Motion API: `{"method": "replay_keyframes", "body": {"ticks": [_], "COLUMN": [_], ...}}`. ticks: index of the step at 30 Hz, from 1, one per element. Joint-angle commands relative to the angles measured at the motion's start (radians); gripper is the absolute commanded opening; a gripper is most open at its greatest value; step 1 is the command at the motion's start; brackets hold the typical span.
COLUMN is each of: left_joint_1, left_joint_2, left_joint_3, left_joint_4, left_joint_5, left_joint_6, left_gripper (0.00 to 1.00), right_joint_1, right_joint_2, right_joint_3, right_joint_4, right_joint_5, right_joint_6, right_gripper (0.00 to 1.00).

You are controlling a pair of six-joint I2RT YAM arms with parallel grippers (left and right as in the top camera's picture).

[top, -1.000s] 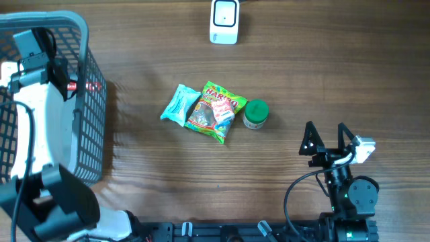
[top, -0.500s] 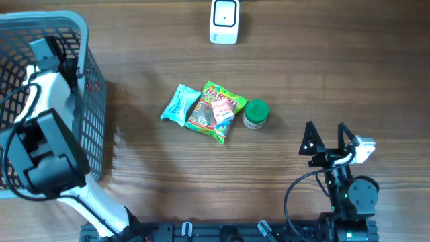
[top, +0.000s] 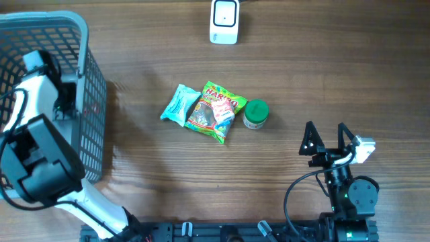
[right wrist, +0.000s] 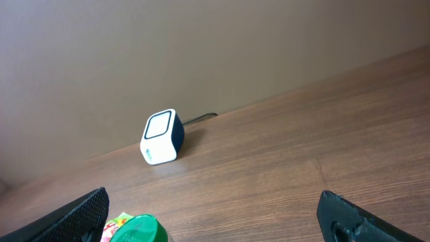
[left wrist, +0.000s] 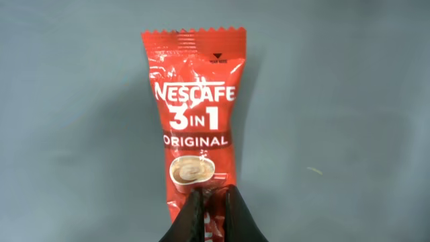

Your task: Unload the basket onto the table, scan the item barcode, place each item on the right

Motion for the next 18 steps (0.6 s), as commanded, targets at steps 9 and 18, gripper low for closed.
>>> {"method": "replay_keyframes", "body": {"ticks": [9, 18], "left_joint_1": [0.117, 0.117], "left_joint_2": [-0.248, -0.135], "left_joint_3": [-0.020, -0.020], "left_joint_4": [-0.108, -0.116], "left_joint_5": [0.000, 0.000], "left_joint_6": [0.002, -0.004], "left_gripper": [0.80, 1.00], "right_joint_1": [0.003, 0.003], "right_joint_2": [-0.002, -0.002], "right_joint_3": [-0.001, -0.001], "right_joint_4": [0.003, 0.003], "right_joint_5": [0.010, 0.010], "right_joint_6": [0.006, 0.006], "right_gripper": [1.00, 1.00]}}
